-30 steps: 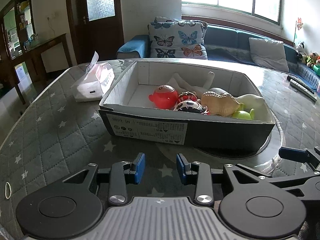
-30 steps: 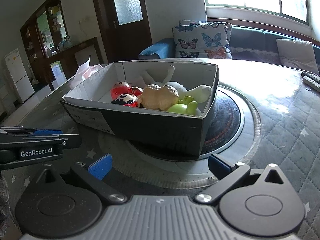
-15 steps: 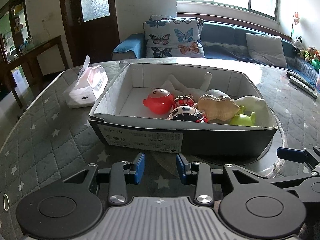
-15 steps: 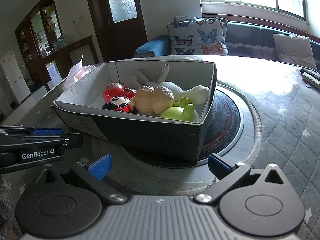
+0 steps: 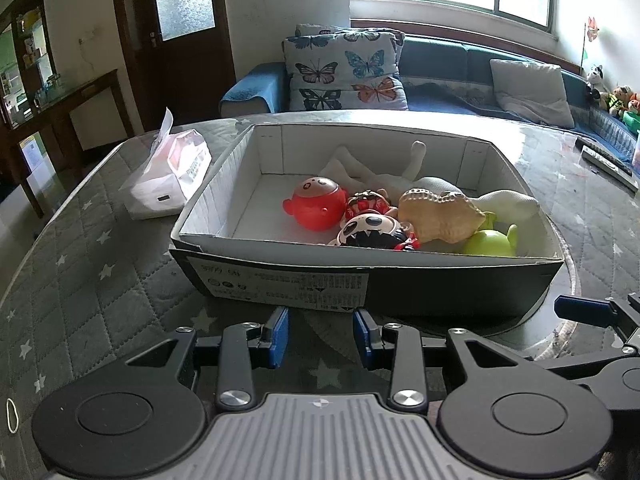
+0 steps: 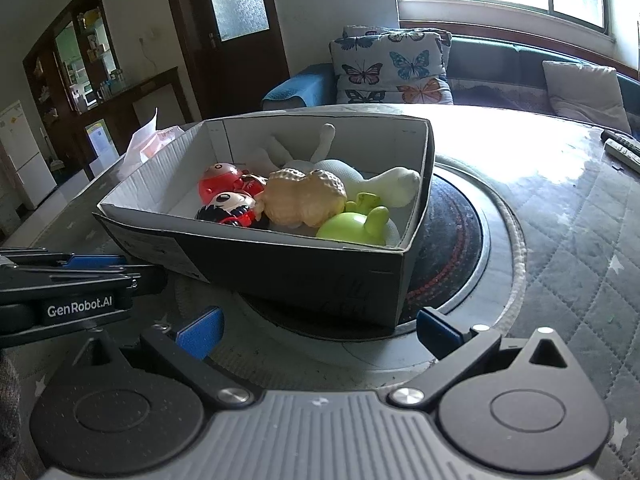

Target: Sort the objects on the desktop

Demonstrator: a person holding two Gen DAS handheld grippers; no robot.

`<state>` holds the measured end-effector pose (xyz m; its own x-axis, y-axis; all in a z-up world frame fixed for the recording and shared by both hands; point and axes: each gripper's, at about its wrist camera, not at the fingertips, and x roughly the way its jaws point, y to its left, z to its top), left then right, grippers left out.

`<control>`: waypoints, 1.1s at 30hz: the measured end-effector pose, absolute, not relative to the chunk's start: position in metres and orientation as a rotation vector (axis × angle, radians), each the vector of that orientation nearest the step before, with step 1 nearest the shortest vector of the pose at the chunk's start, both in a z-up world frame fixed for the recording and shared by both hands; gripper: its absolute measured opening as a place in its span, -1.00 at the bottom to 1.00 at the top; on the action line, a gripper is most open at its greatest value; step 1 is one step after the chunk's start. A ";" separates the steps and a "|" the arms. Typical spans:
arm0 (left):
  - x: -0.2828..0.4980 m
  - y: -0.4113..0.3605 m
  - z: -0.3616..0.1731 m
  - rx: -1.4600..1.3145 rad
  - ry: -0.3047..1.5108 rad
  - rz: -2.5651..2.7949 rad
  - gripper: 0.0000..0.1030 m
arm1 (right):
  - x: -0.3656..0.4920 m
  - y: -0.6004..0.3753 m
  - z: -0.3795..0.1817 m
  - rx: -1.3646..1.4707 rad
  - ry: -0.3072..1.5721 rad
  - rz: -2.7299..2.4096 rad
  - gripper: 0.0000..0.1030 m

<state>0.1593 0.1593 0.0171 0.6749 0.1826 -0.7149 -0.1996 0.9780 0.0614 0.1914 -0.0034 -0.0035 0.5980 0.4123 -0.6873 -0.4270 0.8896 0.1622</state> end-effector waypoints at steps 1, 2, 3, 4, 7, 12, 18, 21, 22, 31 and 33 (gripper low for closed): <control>0.160 0.159 0.017 -0.022 0.802 0.214 -0.28 | 0.192 -0.003 -0.003 -0.019 0.792 0.488 1.00; 0.160 0.160 0.017 -0.022 0.802 0.213 -0.28 | 0.192 -0.003 -0.003 -0.019 0.792 0.487 1.00; 0.161 0.160 0.017 -0.022 0.804 0.213 -0.28 | 0.192 -0.003 -0.003 -0.021 0.793 0.486 1.00; 0.162 0.160 0.017 -0.023 0.805 0.213 -0.28 | 0.193 -0.002 -0.003 -0.022 0.793 0.486 1.00; 0.163 0.160 0.015 -0.024 0.810 0.212 -0.28 | 0.193 -0.002 -0.004 -0.024 0.795 0.486 1.00; 0.165 0.160 0.014 -0.022 0.817 0.210 -0.28 | 0.195 -0.001 -0.006 -0.023 0.804 0.484 1.00; 0.168 0.159 0.013 -0.019 0.822 0.205 -0.28 | 0.196 0.000 -0.007 -0.023 0.808 0.479 1.00; 0.169 0.159 0.012 -0.019 0.826 0.204 -0.28 | 0.197 0.000 -0.007 -0.025 0.811 0.477 1.00; 0.169 0.159 0.012 -0.019 0.827 0.204 -0.28 | 0.197 0.000 -0.007 -0.025 0.813 0.476 1.00; 0.170 0.160 0.011 -0.016 0.831 0.203 -0.28 | 0.198 0.002 -0.008 -0.025 0.819 0.474 1.00; 0.170 0.161 0.011 -0.019 0.831 0.203 -0.28 | 0.198 0.002 -0.008 -0.026 0.818 0.474 1.00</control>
<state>0.1703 0.1609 0.0114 0.6557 0.1718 -0.7352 -0.1866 0.9804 0.0626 0.1981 0.0024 -0.0077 0.5857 0.3965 -0.7069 -0.4160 0.8956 0.1576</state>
